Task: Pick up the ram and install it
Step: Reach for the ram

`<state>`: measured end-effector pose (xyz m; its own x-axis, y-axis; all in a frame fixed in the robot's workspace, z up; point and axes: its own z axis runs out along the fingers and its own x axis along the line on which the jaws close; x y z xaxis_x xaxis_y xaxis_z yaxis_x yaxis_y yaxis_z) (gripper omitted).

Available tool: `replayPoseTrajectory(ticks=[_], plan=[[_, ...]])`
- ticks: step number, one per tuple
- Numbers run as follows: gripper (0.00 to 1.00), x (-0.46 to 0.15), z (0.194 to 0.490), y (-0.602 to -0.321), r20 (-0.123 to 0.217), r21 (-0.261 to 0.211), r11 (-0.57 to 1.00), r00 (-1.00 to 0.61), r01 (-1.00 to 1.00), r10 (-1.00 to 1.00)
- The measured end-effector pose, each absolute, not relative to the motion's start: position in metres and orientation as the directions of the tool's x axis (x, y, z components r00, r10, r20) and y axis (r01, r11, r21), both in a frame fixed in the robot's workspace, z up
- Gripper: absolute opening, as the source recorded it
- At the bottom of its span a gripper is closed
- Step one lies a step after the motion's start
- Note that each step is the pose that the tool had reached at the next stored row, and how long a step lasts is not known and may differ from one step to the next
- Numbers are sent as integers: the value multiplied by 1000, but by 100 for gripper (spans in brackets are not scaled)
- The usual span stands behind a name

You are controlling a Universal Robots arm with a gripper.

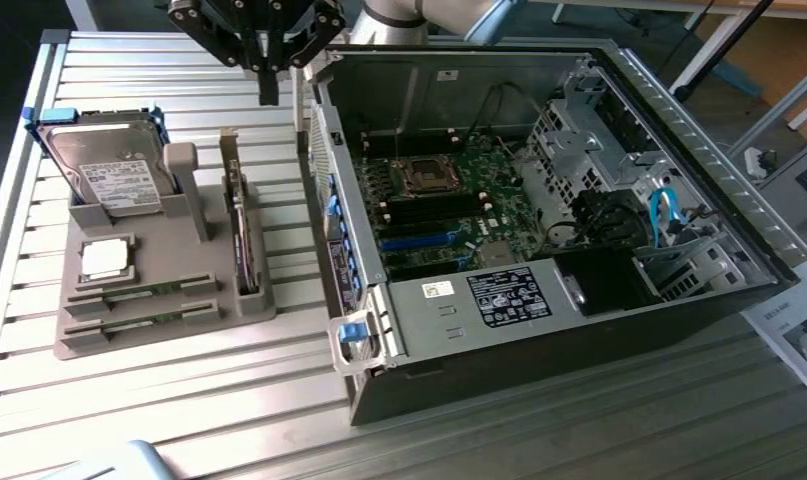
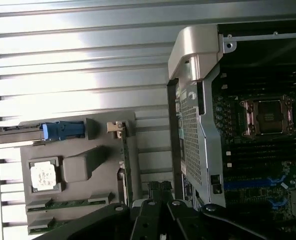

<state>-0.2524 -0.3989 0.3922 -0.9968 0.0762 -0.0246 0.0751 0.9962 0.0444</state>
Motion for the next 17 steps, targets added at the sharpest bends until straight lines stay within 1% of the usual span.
replayPoseTrajectory(ticks=[17], plan=[[10, -313, 392, -399, -25, 44, 996, -997, 75, 76]])
